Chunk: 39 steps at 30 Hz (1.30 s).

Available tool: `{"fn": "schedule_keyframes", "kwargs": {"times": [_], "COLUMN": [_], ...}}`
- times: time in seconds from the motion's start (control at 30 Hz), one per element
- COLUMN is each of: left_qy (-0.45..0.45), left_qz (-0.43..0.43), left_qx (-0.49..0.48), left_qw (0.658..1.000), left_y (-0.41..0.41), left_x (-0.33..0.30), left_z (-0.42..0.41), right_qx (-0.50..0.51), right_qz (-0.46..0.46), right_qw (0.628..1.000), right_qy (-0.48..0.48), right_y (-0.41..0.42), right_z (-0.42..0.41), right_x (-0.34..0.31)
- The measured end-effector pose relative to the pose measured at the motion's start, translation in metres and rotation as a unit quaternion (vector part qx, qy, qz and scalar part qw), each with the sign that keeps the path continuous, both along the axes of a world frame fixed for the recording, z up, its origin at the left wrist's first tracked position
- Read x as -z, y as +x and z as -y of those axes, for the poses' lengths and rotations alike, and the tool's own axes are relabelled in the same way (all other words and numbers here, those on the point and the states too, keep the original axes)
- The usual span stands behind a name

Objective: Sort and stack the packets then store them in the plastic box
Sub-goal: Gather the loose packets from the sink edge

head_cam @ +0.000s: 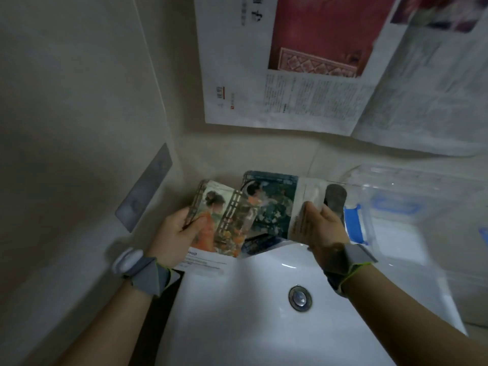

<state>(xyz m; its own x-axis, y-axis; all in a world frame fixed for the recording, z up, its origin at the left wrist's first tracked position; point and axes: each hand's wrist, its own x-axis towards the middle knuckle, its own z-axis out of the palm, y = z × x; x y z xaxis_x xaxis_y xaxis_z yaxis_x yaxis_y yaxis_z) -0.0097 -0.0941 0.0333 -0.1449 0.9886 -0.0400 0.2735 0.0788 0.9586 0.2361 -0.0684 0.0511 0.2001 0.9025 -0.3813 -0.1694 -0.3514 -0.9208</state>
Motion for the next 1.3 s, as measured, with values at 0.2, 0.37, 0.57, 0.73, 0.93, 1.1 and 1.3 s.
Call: {"fn": "schedule_keyframes", "kwargs": {"times": [0.2,0.37,0.57,0.73,0.93,1.1,1.3], "left_qy": [-0.090,-0.143,-0.157,-0.142,-0.116,-0.116,-0.132], "left_qz": [0.370,0.473,0.441,0.389,0.385,0.416,0.432], "left_qx": [-0.064,-0.069,-0.123,-0.150,-0.136,-0.123,-0.148], "left_qw": [0.923,0.866,0.875,0.898,0.905,0.894,0.880], "left_y": [0.034,0.053,0.049,0.033,0.040,0.037,0.015], "left_x": [0.003,0.011,0.026,0.031,0.038,0.044,0.058], "left_z": [-0.004,0.003,0.006,0.007,0.005,0.004,-0.005], "right_qx": [-0.035,-0.089,-0.224,-0.264,-0.315,-0.404,-0.338], "right_qz": [-0.276,-0.422,-0.291,-0.121,0.202,0.215,0.479], "right_qw": [0.960,0.902,0.930,0.957,0.927,0.888,0.801], "right_qy": [0.027,-0.018,-0.032,-0.004,0.021,0.040,0.124], "right_y": [-0.016,-0.034,-0.031,-0.022,-0.048,-0.061,-0.041], "right_z": [0.022,0.046,0.056,0.037,0.026,0.028,-0.030], "right_x": [-0.004,0.008,0.022,0.007,0.001,0.008,0.053]}}
